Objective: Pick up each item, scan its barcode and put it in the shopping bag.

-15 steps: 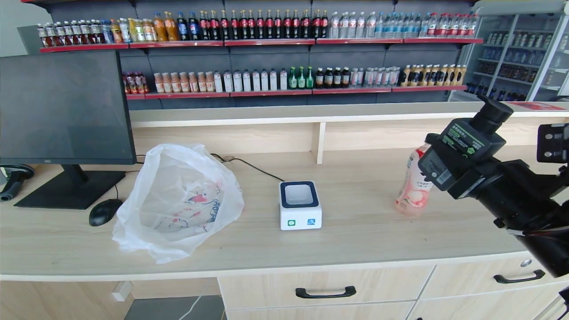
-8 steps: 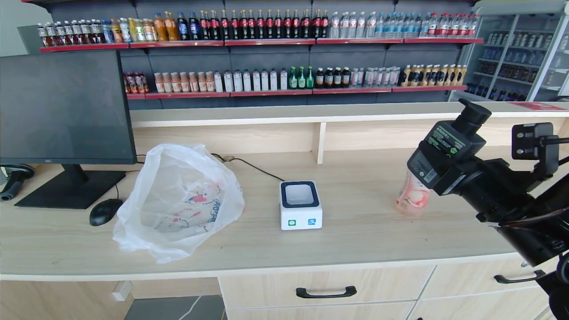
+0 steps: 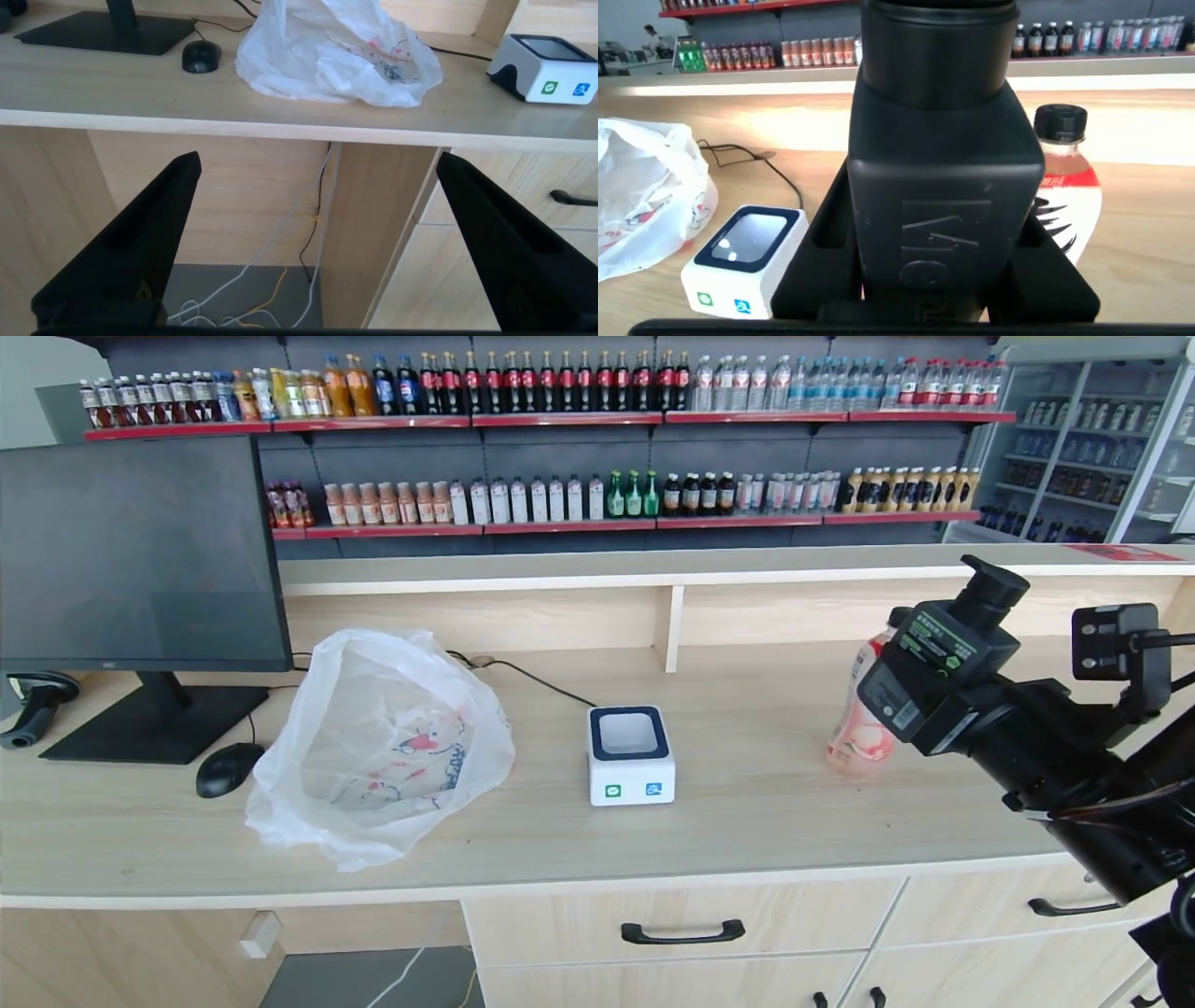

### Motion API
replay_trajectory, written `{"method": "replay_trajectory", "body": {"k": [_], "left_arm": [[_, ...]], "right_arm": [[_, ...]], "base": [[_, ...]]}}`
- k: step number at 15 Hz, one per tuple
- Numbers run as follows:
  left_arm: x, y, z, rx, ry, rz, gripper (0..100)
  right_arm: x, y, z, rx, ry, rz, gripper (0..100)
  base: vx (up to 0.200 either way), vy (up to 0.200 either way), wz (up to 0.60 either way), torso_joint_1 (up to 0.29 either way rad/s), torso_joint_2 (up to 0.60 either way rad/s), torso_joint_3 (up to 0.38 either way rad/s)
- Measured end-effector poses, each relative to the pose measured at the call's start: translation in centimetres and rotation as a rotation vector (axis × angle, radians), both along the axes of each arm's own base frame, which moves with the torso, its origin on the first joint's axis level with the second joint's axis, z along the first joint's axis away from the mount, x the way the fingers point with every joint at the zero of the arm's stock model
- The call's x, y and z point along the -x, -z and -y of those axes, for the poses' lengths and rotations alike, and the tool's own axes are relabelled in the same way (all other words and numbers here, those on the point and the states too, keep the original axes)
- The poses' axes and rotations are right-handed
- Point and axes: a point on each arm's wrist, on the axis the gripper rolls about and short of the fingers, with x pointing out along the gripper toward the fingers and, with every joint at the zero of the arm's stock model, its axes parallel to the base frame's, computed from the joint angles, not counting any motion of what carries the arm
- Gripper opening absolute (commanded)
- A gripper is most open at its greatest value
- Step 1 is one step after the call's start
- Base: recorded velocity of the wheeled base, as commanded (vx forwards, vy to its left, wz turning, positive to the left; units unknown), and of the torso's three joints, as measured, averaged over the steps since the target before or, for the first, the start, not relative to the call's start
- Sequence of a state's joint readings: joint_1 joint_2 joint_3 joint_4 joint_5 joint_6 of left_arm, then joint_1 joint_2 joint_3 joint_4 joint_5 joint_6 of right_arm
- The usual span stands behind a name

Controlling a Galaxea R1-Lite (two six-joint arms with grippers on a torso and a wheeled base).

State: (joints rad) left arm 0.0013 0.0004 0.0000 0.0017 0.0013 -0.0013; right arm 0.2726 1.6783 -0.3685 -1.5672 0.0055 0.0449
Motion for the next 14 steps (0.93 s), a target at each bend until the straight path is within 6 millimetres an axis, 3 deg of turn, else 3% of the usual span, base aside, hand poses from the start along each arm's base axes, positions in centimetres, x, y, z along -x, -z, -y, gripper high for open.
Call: {"method": "replay_trajectory", "body": {"k": [2,14], "left_arm": [[0.0,0.0,0.0,0.001,0.001,0.0,100],[0.0,0.0,0.0,0.006,0.0,0.002,100]], "right_arm": [[0.2,-0.2,0.1,-0.004,0.0,0.011,0],[2.1,-1.3,0.6,-0.021,-0.003,0.048,0]], "base": [[0.0,0.0,0.0,0.0,0.0,0.0],[0.0,0.2,0.0,0.004,0.0,0.002]]}}
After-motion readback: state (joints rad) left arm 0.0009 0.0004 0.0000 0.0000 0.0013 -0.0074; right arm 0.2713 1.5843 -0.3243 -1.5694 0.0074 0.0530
